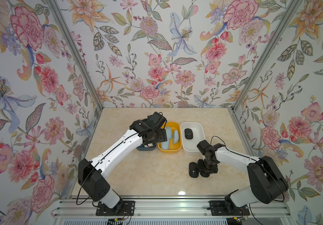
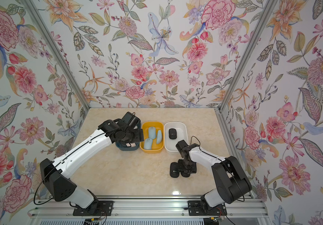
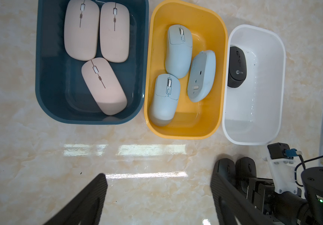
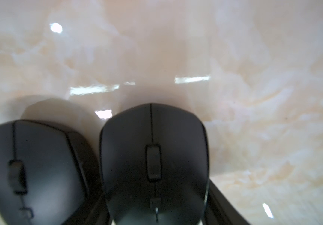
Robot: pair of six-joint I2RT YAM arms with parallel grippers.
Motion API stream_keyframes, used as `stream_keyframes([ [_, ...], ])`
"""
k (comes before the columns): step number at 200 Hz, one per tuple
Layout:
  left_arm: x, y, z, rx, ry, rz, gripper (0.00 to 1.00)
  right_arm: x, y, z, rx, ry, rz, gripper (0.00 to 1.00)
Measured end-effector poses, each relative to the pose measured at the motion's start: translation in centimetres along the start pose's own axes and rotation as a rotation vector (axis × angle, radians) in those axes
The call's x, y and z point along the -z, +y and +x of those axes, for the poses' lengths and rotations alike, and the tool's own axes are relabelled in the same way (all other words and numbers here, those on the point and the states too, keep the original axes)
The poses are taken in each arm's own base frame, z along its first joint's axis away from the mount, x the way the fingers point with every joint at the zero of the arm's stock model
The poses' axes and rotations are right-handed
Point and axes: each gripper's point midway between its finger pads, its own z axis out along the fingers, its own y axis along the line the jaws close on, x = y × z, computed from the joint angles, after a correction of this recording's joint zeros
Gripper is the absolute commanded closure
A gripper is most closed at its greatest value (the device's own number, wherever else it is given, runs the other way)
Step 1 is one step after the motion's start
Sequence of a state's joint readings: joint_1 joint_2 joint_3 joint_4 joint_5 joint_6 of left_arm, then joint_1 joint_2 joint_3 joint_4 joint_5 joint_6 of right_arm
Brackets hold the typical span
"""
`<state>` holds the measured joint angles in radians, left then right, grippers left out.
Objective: Place the mice by color into the storage box
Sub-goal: Pick up the mouse from the center of the board.
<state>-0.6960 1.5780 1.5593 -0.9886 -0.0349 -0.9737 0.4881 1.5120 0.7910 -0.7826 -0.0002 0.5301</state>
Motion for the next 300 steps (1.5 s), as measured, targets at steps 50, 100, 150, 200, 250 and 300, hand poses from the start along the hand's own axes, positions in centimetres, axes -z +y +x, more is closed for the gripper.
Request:
stream_keyframes([
  [50, -0.3, 0.3, 0.3, 0.006, 0.006, -0.012, 0.13, 0.6, -0.4, 0.0, 0.004, -0.009, 0.015, 0.48],
  [100, -0.2, 0.6, 0.2, 0.01, -0.002, -0.019, 0.13, 5.0, 0.2, -2.0, 0.023, -0.112, -0.006, 0.47],
  [150, -0.3, 1.0, 0.4, 0.012, -0.004, -0.032, 0.13, 8.8, 0.9, -3.6, 0.043, -0.172, -0.022, 0.47],
  [200, -0.1, 1.1, 0.5, 0.023, -0.007, -0.03, 0.13, 12.5, 2.4, -6.5, 0.073, -0.25, -0.054, 0.47],
  [250, 0.7, 2.1, 1.2, 0.057, -0.019, -0.029, 0.13, 14.5, 4.7, -10.5, 0.122, -0.279, -0.06, 0.47],
  [300, 1.4, 2.9, 1.5, 0.09, -0.036, -0.033, 0.13, 15.6, 6.9, -14.5, 0.163, -0.315, -0.06, 0.46],
])
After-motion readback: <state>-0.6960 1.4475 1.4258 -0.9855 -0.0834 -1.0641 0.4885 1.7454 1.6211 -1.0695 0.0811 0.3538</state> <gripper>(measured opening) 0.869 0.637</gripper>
